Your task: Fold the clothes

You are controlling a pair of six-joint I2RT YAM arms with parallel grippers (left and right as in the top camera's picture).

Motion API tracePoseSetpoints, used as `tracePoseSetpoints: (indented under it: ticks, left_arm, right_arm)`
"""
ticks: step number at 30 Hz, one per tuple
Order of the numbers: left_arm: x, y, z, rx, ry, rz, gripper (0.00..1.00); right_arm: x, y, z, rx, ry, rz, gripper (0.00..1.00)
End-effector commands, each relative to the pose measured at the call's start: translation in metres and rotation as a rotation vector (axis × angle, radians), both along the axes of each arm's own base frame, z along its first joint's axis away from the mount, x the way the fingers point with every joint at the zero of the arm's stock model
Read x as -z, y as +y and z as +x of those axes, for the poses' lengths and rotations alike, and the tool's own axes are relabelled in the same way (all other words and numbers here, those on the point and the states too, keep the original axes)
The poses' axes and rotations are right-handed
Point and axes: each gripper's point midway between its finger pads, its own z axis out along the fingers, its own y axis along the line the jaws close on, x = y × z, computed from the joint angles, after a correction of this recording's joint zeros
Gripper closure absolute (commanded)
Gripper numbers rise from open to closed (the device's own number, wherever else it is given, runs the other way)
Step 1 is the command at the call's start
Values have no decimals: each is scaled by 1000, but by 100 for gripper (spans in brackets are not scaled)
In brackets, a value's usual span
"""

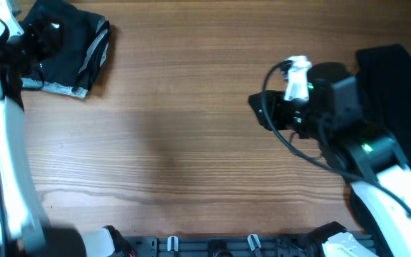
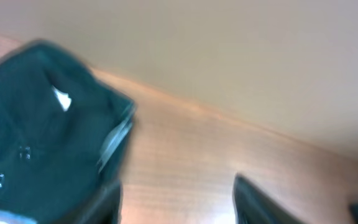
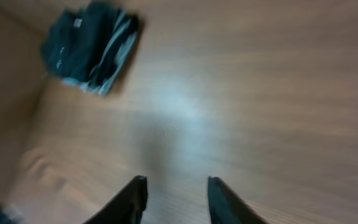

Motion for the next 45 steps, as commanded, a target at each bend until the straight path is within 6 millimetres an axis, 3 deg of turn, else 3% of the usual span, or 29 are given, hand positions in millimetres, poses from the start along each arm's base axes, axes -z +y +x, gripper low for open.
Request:
tracePoseSetpoints:
  ticks: [1,2,3,4,6,10,15,18,21,23,26,29,31,32,35,37,39,45]
  left_arm:
    - [-35,-72,-86,209,-12,177,29]
    - [-37,-84,-113,209,17,213,23]
    - [-39,-95,-142,212,37,258,9]
    - [-40,-100,-168,210,48,307,0]
    - [-42,-103,-205,209,49,351,0]
    - [-41,-102,-241,212,50,367,0]
    - [-39,-102,-246,214,59,366,0]
    - [-39,-102,-246,214,59,366,0]
    - [-39,-102,-246,213,60,366,0]
    - [-39,-102,-246,213,60,366,0]
    - [-39,-102,-246,214,59,366,0]
    - [-39,-102,-246,214,60,366,0]
    - [-39,-102,-246,213,60,366,0]
    - [-39,-102,-246,213,59,366,0]
    - [-39,-102,-246,213,59,366,0]
    - [-39,-102,-246,214,59,366,0]
    - [-39,-102,-246,214,60,366,0]
    - [-39,-102,-246,213,59,366,0]
  right_arm:
    - [-61,-42,-7,112,-234,-129,52]
    - [-77,-46,-19,105,-288,-116,45]
    - [-87,-51,-31,109,-322,-101,41]
    - [-94,-54,-40,112,-347,-90,35]
    - [-105,-60,-55,117,-385,-71,0]
    - [-98,-64,-65,114,-355,-83,1]
    - [-78,-63,-71,143,-227,-40,0]
    - [-77,-63,-70,344,-54,224,0]
    - [-58,-79,-73,446,8,175,0]
    - [-58,-94,-68,498,-39,104,0]
    - [-71,-90,-57,385,-167,-15,0]
    - [-91,-65,-35,122,-429,-188,0]
    - [-93,-51,-28,6,-586,-240,0]
    - [-86,-49,-26,-25,-630,-249,0]
    - [-29,-67,-21,53,-657,-221,0]
    - [10,-80,-26,111,-691,-198,0]
    - [36,-85,-36,134,-759,-184,0]
    - [68,-88,-59,164,-972,-118,0]
